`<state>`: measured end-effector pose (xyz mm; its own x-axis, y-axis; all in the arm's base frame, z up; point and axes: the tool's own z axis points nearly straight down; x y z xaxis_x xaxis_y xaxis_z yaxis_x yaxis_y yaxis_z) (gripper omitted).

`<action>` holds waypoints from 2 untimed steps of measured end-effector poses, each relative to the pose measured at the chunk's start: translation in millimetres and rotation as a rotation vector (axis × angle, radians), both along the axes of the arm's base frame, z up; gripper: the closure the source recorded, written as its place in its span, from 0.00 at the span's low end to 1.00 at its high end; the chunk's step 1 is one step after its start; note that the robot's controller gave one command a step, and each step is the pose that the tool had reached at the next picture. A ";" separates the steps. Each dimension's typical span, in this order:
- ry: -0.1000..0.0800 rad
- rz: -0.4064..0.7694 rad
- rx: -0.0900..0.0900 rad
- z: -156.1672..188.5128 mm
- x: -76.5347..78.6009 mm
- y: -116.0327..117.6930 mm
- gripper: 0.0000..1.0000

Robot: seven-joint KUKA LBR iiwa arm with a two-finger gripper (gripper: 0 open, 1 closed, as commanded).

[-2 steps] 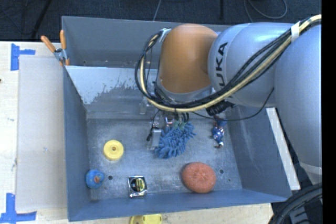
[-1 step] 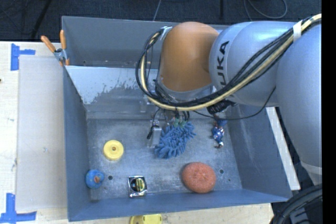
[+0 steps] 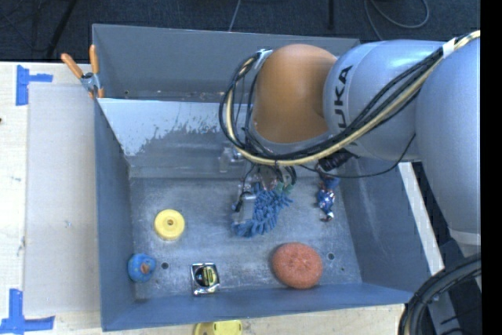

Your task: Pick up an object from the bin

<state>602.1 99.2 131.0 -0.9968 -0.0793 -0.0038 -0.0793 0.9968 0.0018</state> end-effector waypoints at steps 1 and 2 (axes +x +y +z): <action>0.006 -0.008 -0.002 -25.3 -14.0 -34.3 0.00; 0.006 -0.012 -0.003 -29.2 -16.0 -38.3 0.00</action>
Offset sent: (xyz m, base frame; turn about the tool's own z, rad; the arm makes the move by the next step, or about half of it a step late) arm -0.0207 -0.0610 -0.0516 0.0534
